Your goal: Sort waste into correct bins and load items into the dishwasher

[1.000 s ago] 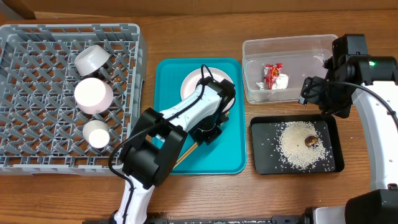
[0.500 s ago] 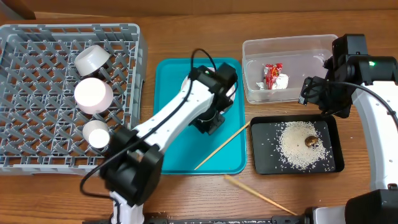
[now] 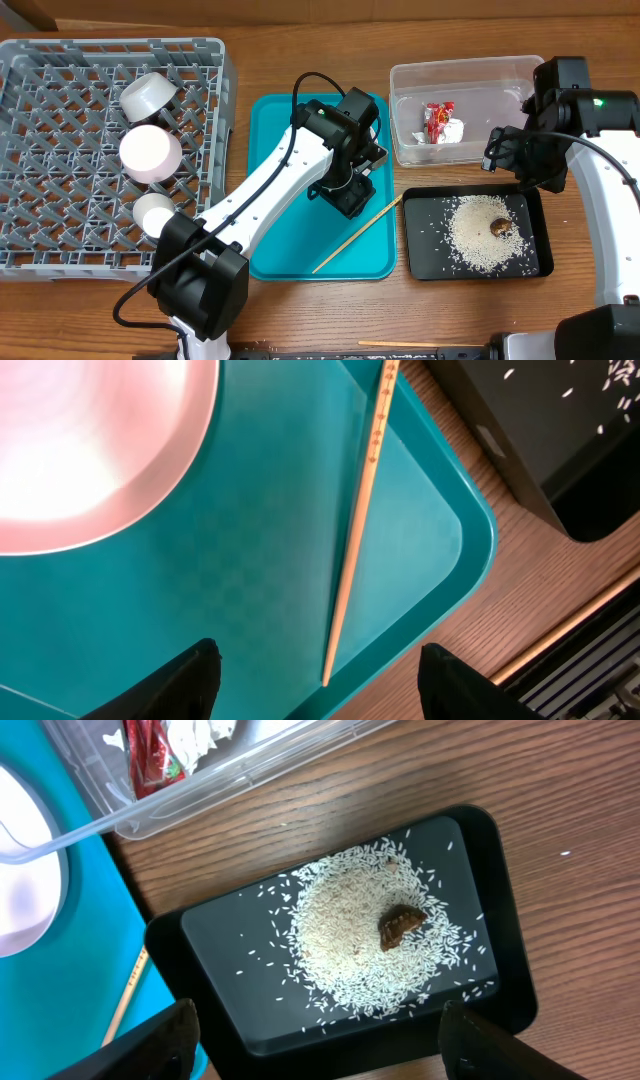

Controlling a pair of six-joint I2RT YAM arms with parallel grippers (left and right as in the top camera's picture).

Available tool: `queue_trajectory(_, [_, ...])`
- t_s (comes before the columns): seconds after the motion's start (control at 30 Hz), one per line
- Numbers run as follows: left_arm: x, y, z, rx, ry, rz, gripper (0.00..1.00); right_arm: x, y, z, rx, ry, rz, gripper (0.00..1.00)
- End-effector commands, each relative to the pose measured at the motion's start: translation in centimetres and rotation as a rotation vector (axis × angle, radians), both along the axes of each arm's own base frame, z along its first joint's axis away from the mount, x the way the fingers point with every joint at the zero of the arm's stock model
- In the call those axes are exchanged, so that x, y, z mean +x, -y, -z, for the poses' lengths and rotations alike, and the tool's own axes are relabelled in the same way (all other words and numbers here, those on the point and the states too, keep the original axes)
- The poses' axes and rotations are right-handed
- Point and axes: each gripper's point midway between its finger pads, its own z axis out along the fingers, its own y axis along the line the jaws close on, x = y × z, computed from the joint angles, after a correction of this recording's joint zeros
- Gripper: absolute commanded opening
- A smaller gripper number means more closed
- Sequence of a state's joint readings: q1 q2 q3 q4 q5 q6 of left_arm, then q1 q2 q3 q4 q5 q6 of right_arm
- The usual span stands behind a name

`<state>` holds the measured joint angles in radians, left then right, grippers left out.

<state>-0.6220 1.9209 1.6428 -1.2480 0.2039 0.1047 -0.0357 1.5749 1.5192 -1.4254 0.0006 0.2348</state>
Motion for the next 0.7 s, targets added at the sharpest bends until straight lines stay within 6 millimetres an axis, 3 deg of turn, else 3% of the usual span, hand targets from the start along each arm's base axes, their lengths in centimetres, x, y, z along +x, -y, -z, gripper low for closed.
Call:
queue_trajectory(0.0, [-0.4,1.0,0.9,-0.011,-0.027,0.041,0.66,0.4,0.2,-1.3,-0.011,0.046,0.002,0.79])
queue_trajectory(0.27, [-2.5,2.8,4.1,0.041,-0.093,0.133,0.66,0.4,0.2,-1.3,-0.011,0.046,0.002,0.8])
queue_trajectory(0.47, [-3.2,3.5,8.3,0.119,-0.128,0.176,0.64,0.4,0.2,-1.3,-0.011,0.046,0.002,0.8])
queue_trajectory(0.6, [-3.4,3.0,10.7,0.167,-0.166,0.177,0.58,0.4,0.1,-1.3,-0.01,0.046,0.002,0.8])
queue_trajectory(0.67, [-3.5,2.7,11.6,0.185,-0.182,0.177,0.47,0.4,0.2,-1.3,-0.011,0.046,0.002,0.8])
